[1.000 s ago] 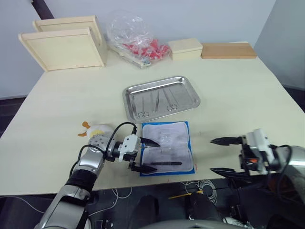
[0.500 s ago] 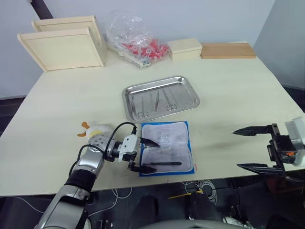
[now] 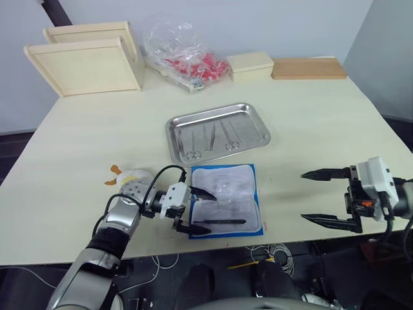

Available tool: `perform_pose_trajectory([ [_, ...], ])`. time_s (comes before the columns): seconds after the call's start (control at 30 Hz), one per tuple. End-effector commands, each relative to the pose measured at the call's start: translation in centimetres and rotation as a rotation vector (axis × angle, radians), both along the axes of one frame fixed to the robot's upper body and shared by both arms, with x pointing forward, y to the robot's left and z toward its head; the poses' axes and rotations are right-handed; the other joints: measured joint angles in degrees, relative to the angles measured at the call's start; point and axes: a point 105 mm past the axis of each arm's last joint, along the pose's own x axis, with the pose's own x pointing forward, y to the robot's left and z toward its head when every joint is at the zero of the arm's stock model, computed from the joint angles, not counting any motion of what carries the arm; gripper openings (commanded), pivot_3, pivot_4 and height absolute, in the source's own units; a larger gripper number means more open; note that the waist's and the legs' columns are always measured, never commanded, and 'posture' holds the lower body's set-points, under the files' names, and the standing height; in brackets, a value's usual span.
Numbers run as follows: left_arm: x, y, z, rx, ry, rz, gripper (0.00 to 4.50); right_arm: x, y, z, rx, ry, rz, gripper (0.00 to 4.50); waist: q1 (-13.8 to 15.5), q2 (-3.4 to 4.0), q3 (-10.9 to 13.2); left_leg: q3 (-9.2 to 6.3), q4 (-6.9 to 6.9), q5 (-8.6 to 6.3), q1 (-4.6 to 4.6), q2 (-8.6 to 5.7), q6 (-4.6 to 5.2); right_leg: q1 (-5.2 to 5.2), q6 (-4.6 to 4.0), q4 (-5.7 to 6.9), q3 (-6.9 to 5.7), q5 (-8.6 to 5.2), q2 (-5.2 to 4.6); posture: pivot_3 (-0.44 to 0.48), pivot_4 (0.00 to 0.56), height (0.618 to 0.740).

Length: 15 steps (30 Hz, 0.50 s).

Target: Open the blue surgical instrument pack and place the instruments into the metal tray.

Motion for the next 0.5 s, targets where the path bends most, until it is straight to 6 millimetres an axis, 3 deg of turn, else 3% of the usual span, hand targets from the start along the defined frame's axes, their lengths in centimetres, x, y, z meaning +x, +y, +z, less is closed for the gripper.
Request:
perform_pose_trajectory([
  [0.03, -3.2, 1.0, -4.2, 0.146, 0.191, -0.080, 4.50, 0.6, 2.2, -0.4, -0.012, -0.083, -0.001, 4.48, 0.07, 0.02, -0.01, 0.00, 0.00, 0.00, 0.00, 0.00, 0.00, 0.00, 0.00, 0.00, 0.00, 0.00, 0.00, 0.000, 0.150, 0.740],
  [0.23, -3.1, 0.9, -4.3, 0.149, 0.191, -0.084, 4.50, 1.4, 5.4, -2.4, -0.023, -0.067, 0.007, 4.48, 0.33, 0.03, -0.01, 0.01, 0.01, 0.00, -0.01, 0.00, 0.00, -0.01, 0.00, 0.01, 0.00, 0.00, 0.00, 0.000, 0.150, 0.740],
  [0.5, -2.9, 1.1, -4.1, 0.146, 0.186, -0.071, 4.50, 2.0, 7.3, -5.5, -0.058, -0.039, 0.017, 4.48, 0.52, 0.01, -0.04, 0.00, 0.01, 0.00, -0.02, 0.00, 0.01, -0.01, -0.01, 0.01, 0.00, 0.00, 0.01, 0.000, 0.150, 0.740],
])
